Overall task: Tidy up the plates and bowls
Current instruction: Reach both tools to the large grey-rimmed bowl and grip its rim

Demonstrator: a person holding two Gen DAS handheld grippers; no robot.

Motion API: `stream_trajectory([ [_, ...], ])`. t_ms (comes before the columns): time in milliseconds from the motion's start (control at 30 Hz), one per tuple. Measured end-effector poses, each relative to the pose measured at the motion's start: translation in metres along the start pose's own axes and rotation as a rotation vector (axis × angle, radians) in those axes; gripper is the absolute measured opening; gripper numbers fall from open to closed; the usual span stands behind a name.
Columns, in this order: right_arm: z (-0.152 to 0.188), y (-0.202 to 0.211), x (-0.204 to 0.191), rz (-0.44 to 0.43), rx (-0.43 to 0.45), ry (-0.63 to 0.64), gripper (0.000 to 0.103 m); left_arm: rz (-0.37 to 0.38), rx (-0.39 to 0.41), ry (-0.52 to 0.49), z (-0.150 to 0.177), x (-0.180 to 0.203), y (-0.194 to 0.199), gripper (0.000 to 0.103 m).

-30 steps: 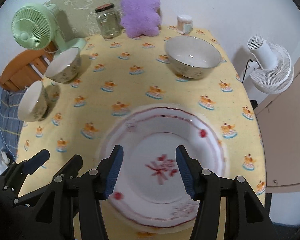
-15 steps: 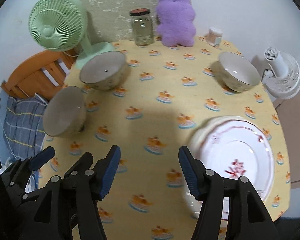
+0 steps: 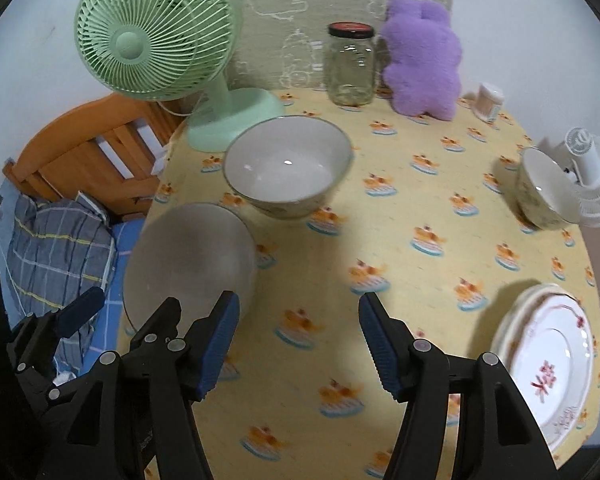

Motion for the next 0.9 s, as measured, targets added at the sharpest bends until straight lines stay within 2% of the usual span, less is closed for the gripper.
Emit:
stream_trajectory([
  [233,-0.016,-0.030,-0.020,0.018,-0.014,0.006,0.065,0.003,-0.011,0.014,-0.013,-0.016,-0.027,0.059],
  [333,-0.016,-0.040,-0.026,0.011,-0.027,0.011,0.058,0.002,-0.022,0.008,-0.014,-0.016,-0.037,0.054],
  [467,-0.015,-0.052,-0.033,0.013,-0.048,0.007,0.045,0.018,-0.044,0.011,-0.013,-0.015,-0.048,0.041],
  [667,-0.012,-0.064,-0.033,-0.009,-0.080,-0.020,0.030,0.053,-0.073,0.016,-0.010,-0.013,-0.058,0.031],
  [900,-0.009,-0.062,-0.029,-0.011,-0.100,-0.044,0.028,0.058,-0.076,0.010,-0.008,-0.009,-0.054,0.030],
])
Point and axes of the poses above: each gripper's, at about its wrist camera, not at the fingertips, and y roughly against the way its jaws point, x to its right, z to its underside, the point moved 6 cm from there along -y, roughly the way its jaws point, and after that the axes turned 1 degree about z, right-handed, at the moved point
